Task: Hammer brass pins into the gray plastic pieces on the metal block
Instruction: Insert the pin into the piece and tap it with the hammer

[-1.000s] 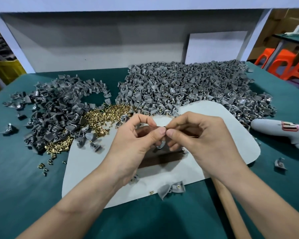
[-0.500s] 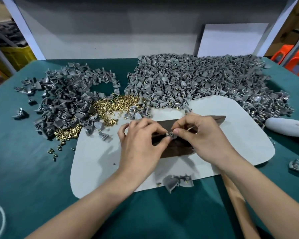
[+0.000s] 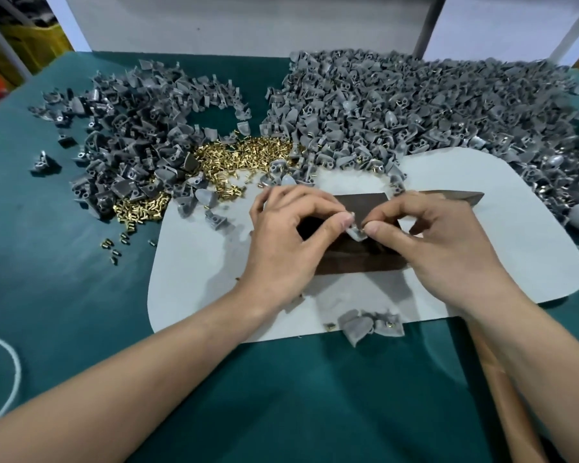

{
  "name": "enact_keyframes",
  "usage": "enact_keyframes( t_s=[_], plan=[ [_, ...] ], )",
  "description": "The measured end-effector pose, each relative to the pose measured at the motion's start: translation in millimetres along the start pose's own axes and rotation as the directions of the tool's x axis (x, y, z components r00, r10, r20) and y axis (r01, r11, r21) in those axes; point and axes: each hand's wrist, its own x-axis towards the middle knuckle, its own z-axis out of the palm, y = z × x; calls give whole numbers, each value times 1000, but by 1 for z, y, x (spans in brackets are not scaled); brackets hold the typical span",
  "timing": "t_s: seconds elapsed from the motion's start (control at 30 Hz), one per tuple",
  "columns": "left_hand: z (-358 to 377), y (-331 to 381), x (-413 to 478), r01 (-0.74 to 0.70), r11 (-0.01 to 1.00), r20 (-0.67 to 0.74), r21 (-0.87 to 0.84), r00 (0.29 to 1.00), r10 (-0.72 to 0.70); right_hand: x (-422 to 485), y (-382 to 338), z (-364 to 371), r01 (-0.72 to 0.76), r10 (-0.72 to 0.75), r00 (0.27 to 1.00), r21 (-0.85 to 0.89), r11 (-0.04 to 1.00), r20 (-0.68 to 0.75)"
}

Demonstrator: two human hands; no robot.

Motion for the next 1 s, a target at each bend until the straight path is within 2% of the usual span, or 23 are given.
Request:
enact_keyframes(
  t_s=[0.1,0.37,0.53,0.73,1.0],
  plan=[
    [1,-2,-2,30,999,-2,-42,1000,-30,0,-2,5,-32,33,999,124,992,-12],
    [1,-4,-3,60,995,5,-77,998,-60,2,0,6,-71,72,997,117,991,-1],
    [2,-6,-4,41,996,-3,-79,999,-41,4,-4,0,16,-15,997,-14,1000,80],
    [4,-7,-5,29,995,-19,-93,999,-31,4,-7,0,87,-69,993,-208,974,91],
    [3,-7,-5,29,996,-14,-84,999,-30,6,-6,-1,78,-63,993,-155,985,104]
  ],
)
